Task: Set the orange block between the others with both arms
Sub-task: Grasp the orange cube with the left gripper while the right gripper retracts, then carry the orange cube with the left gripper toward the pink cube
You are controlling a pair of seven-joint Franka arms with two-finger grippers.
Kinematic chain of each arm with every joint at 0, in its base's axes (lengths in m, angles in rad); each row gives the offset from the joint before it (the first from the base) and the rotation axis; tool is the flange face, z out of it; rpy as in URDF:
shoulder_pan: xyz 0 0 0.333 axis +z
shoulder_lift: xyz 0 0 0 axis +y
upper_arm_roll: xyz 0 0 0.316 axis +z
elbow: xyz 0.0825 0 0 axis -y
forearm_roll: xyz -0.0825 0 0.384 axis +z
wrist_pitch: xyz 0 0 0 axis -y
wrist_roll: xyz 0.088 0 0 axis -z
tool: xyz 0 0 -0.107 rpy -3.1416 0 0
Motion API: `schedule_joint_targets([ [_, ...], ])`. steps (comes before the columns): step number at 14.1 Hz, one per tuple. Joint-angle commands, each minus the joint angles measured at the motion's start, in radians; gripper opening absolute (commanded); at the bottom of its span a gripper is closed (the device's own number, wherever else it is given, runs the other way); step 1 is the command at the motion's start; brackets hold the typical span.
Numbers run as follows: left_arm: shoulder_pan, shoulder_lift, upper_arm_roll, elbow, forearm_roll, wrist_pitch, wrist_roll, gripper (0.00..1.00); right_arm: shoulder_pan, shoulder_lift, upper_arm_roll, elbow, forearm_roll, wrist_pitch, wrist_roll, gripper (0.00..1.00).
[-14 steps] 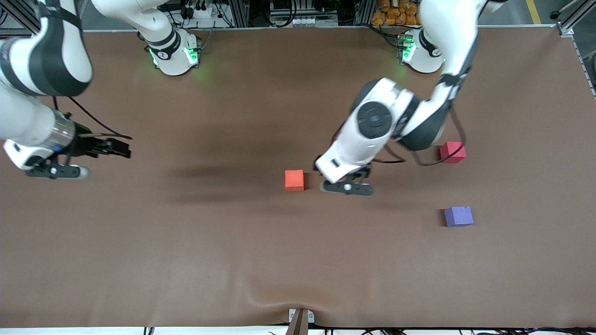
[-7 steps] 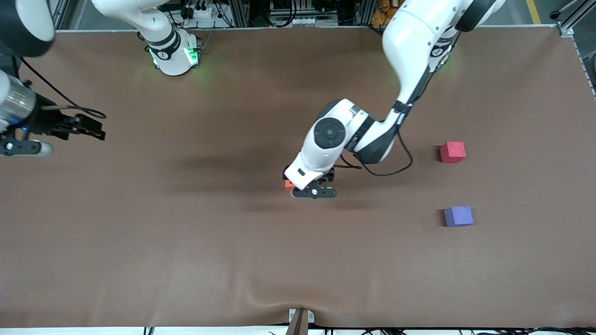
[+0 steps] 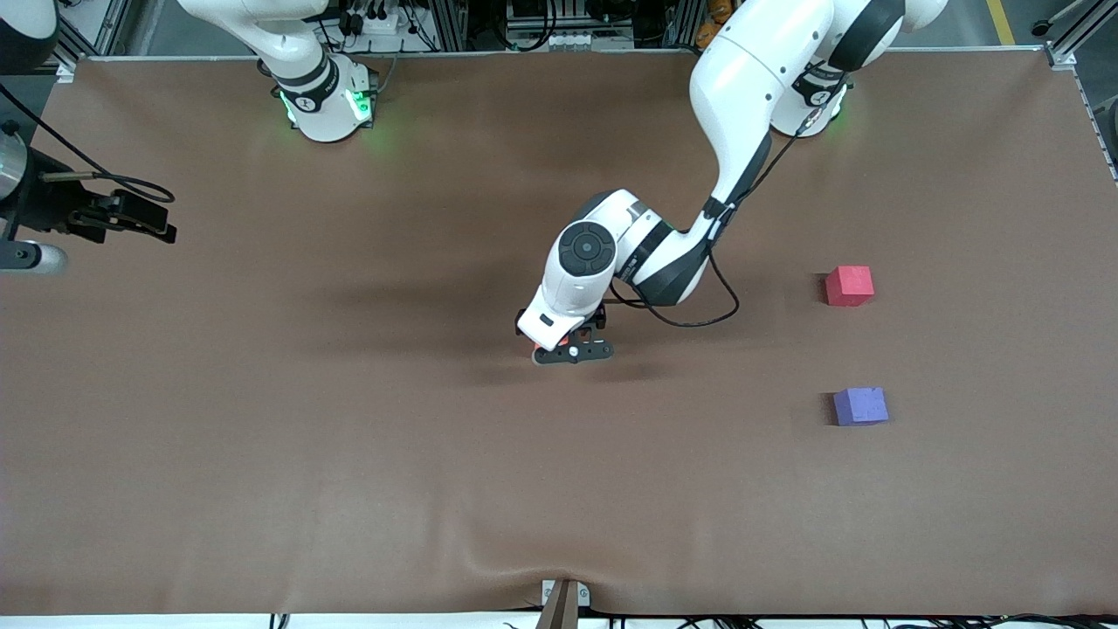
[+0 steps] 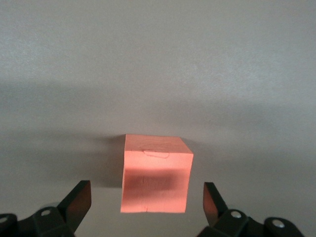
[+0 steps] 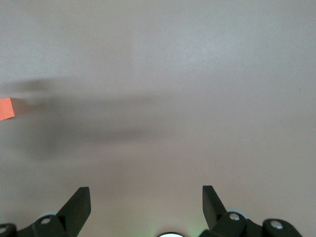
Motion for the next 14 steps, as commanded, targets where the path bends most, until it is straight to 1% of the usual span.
schedule_joint_targets([
  [1,-0.038,0.039,0.031,0.033,-0.001,0.028,-0.021,1.0,-0.037,-0.05,0.039,0.0,-0.04,-0.019,-0.015,1.0],
  [4,-0.048,0.062,0.031,0.033,-0.001,0.066,-0.021,1.0,-0.038,-0.062,0.037,0.003,-0.061,-0.018,-0.044,1.0],
  [7,-0.05,0.072,0.031,0.031,-0.001,0.068,-0.02,1.0,-0.04,-0.05,0.036,0.034,-0.061,-0.016,-0.043,1.0],
  [9,-0.053,0.076,0.031,0.027,0.0,0.068,-0.016,0.99,-0.041,-0.047,0.036,0.034,-0.061,-0.012,-0.04,1.0],
  [10,-0.053,0.074,0.031,0.024,0.003,0.066,-0.007,0.92,-0.041,-0.044,0.036,0.034,-0.055,-0.007,-0.037,1.0],
  [11,-0.053,0.074,0.031,0.019,0.01,0.066,0.002,0.81,-0.04,-0.042,0.036,0.034,-0.055,-0.006,-0.037,1.0],
  [12,-0.053,0.074,0.031,0.019,0.025,0.065,0.007,0.67,-0.04,-0.042,0.036,0.032,-0.053,-0.006,-0.037,1.0],
  [13,-0.053,0.074,0.031,0.017,0.031,0.066,0.005,0.47,-0.041,-0.044,0.036,0.031,-0.053,-0.012,-0.04,1.0],
  [14,-0.051,0.074,0.031,0.017,0.031,0.065,0.005,0.31,-0.041,-0.045,0.034,0.031,-0.053,-0.016,-0.04,1.0],
])
